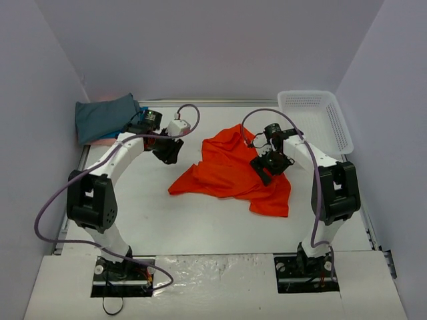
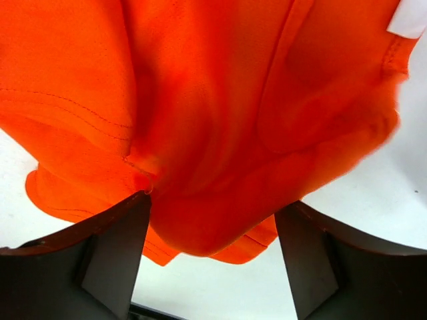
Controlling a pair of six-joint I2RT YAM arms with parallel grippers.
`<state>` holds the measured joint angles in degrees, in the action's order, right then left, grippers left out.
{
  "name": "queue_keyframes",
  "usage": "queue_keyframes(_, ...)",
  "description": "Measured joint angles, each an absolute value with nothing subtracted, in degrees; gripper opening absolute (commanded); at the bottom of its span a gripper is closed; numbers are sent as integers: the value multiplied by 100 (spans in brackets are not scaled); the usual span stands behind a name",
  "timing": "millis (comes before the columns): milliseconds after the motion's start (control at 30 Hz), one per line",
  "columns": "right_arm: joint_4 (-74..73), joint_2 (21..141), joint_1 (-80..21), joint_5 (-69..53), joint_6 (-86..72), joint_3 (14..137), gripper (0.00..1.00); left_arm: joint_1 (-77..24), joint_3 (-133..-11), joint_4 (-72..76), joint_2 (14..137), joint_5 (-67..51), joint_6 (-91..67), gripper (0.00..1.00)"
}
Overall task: Fold and stack the t-shirts
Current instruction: Flatten out the tshirt
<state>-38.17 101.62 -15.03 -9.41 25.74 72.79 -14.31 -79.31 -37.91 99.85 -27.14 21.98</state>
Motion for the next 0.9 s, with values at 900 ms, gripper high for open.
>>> queue_keyframes(900, -3780, 10960, -978, -1284, 2259, 9804, 80, -4772, -9461, -2530, 11710, -2040, 1125, 60)
